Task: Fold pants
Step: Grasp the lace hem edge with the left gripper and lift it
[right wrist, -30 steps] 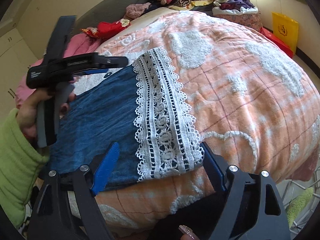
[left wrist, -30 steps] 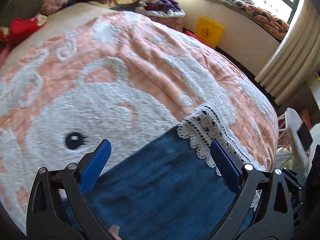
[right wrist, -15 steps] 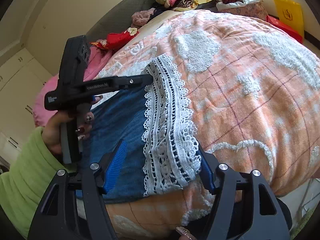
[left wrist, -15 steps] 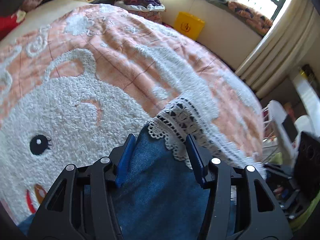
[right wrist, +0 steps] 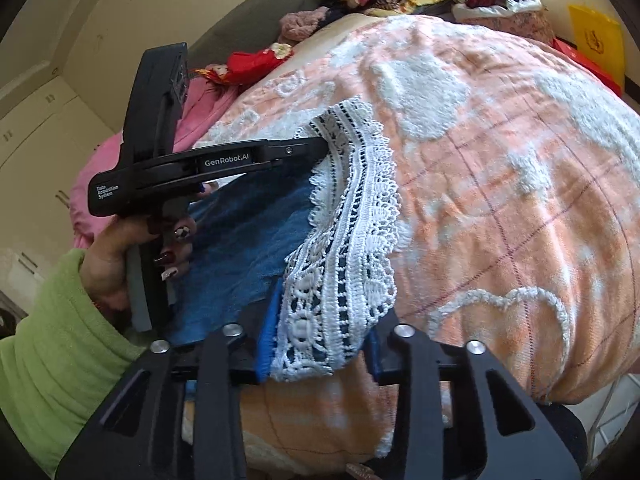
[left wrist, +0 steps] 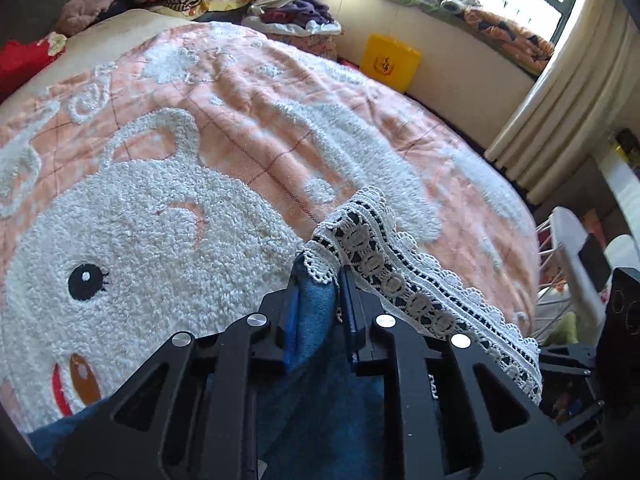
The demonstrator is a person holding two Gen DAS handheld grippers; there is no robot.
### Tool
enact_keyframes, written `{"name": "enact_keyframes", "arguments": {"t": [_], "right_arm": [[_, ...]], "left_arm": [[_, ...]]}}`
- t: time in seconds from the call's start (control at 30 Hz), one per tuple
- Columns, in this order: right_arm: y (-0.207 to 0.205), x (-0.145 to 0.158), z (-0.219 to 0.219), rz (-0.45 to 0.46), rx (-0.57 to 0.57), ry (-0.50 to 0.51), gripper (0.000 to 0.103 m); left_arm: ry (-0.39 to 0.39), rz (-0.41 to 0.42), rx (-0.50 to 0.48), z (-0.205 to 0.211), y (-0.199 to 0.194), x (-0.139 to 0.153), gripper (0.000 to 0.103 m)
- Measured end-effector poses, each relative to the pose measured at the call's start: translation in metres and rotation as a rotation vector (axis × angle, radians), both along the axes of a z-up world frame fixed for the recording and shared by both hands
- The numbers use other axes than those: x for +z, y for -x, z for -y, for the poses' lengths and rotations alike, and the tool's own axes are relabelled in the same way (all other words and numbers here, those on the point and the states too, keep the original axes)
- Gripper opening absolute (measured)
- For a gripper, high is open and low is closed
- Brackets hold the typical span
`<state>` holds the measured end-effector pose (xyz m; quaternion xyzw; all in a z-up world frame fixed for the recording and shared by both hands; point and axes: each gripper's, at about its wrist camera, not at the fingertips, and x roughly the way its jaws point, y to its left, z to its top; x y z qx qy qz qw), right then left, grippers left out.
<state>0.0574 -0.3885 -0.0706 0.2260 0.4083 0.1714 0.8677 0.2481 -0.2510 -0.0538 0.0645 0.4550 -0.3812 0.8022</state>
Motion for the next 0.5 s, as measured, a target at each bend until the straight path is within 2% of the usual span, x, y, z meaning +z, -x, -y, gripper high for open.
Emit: {"name": "enact_keyframes", "arguments": {"t": [0.13,0.3,0.5], "right_arm": [[0.010,0.022,-0.016,0.073,0.046,0.070,0.028],[0.018,0.060,-0.044,0.164,0.133,0.091,0.026],[0.014,0.080,-0.094,0.218,0.267,0.139,0.023]], "left_arm": [[0.089,0.018,0.003,-0.021,0.009,0.021,0.010],[0.162,0.070,0.039,-0.058,0.020,0.051,0.010],[0.200,0.077,0.108,-0.106,0.026,0.058,0.010]]}}
